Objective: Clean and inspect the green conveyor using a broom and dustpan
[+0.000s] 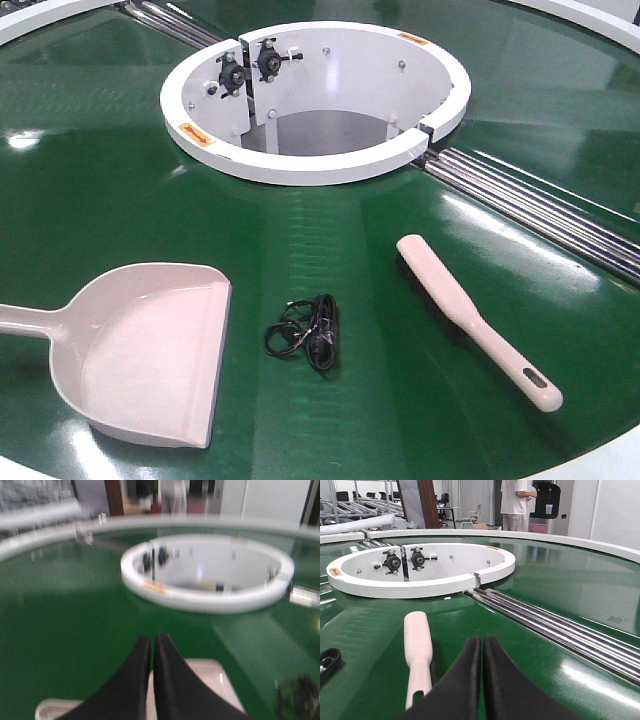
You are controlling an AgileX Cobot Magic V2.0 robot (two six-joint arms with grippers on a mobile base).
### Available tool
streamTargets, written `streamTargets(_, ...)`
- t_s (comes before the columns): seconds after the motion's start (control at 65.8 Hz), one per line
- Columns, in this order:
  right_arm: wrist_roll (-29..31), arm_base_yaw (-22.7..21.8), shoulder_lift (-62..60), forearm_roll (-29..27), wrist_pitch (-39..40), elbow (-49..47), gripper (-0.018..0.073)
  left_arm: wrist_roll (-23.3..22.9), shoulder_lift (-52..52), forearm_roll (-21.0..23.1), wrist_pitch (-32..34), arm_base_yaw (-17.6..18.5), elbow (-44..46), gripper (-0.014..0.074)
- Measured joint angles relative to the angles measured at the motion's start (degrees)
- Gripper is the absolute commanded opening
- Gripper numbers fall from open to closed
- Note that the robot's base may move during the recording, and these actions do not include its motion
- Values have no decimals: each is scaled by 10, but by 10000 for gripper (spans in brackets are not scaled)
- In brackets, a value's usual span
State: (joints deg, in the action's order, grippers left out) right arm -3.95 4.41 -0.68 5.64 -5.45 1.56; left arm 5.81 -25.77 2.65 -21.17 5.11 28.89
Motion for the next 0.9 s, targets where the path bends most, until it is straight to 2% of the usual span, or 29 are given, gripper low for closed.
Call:
streamTargets(0.061, 0, 0, 0, 0, 0, 0, -9, 0, -40, 1, -54, 0, 24, -6)
streamTargets(0.152, 0, 0, 0, 0, 0, 0, -9, 0, -85, 1, -94, 0, 35, -6)
streamTargets(0.365, 0, 0, 0, 0, 0, 0, -9, 0, -149, -1, -116, 0, 35, -3)
streamTargets(0.517, 0, 0, 0, 0, 0, 0, -9, 0, -170, -2, -116, 0, 35, 38)
streamTargets(0.653, 0, 0, 0, 0, 0, 0, -9, 0, -184, -4, -129, 0, 43, 133)
streamTargets(0.896, 0, 0, 0, 0, 0, 0, -9, 0, -235, -5, -204, 0, 102, 424)
